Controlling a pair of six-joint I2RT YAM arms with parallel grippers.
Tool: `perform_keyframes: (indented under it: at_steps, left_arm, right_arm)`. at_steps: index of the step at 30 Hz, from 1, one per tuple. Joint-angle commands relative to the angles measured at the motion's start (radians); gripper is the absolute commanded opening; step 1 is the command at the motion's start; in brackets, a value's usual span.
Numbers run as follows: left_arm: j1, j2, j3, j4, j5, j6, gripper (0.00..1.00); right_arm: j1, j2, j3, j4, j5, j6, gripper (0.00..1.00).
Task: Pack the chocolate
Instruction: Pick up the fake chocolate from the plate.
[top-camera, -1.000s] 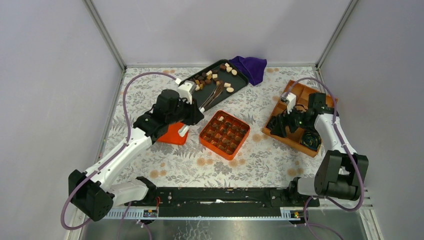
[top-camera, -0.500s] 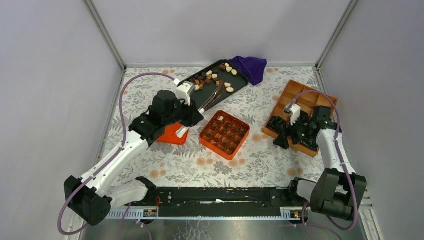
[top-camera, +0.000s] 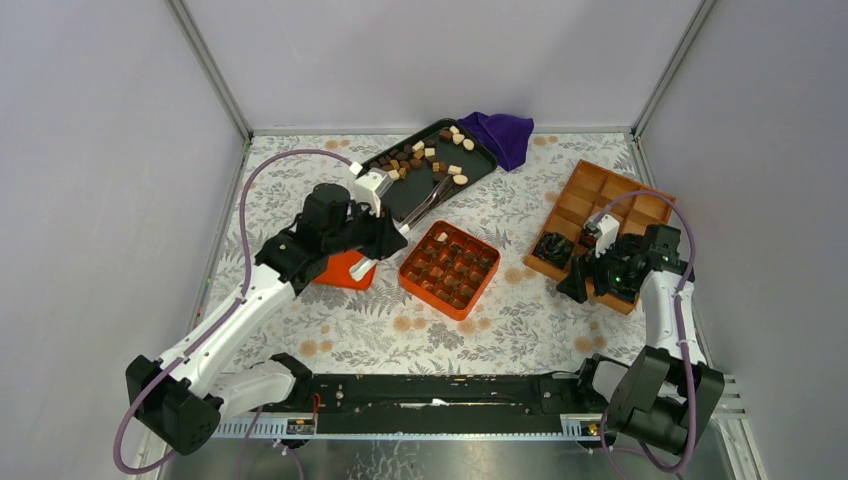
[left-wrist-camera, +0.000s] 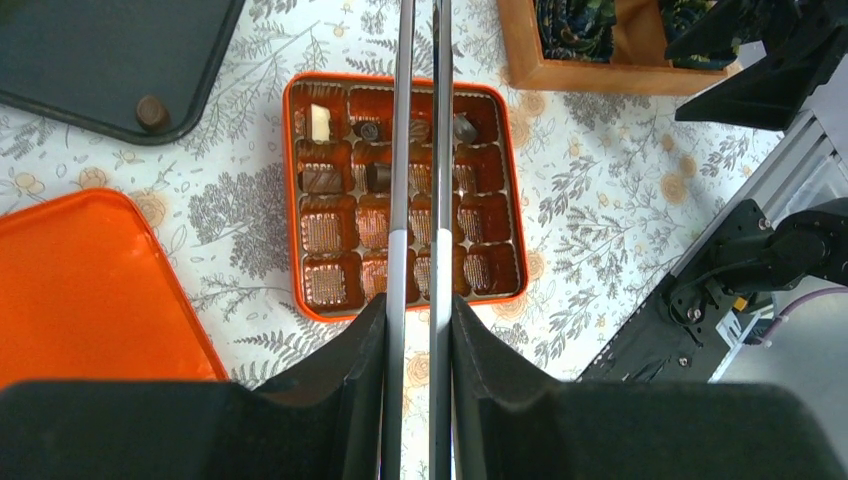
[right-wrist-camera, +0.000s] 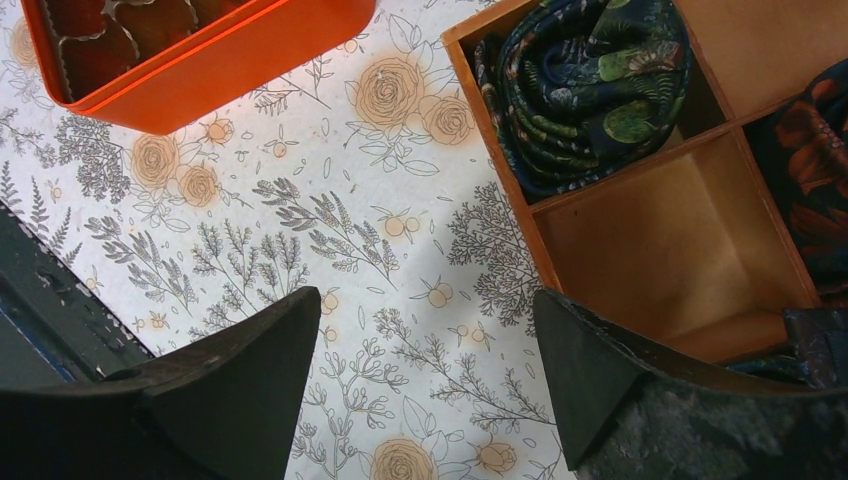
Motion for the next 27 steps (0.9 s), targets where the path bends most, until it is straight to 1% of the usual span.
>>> perform_keyframes:
  at_steps: [1,5,7,12,19,23,27]
  left_arm:
    - [0.004,-0.026,-0.012,-0.022,0.025,0.005,0.27]
    - [0.006,-0.015,-0.007,-0.109,-0.020,-0.006,0.27]
    - [0.010,0.016,0.010,-0.131,-0.032,-0.009,0.27]
    - [0.046,0.130,0.127,-0.180,-0.056,0.012,0.27]
    - [0.122,0.278,0.262,-0.206,-0.072,0.002,0.26]
    - [0.144,0.328,0.297,-0.201,-0.101,-0.007,0.26]
    - [0.156,0.372,0.305,-0.163,-0.098,-0.011,0.26]
  right_arm:
    - [-0.023,0.016,0.021,-0.012,-0.058,-0.023,0.85]
    - [-0.064,0.021,0.011,-0.007,-0.061,-0.023,0.85]
    - [-0.077,0.024,0.008,-0.002,-0.064,-0.023,0.85]
    - [-0.108,0.023,0.000,0.006,-0.057,-0.025,0.85]
    - [-0.134,0.007,-0.010,0.015,-0.056,-0.034,0.86]
    - [-0.145,-0.002,-0.014,0.016,-0.061,-0.039,0.85]
    - [-0.150,-0.004,-0.014,0.014,-0.068,-0.043,0.85]
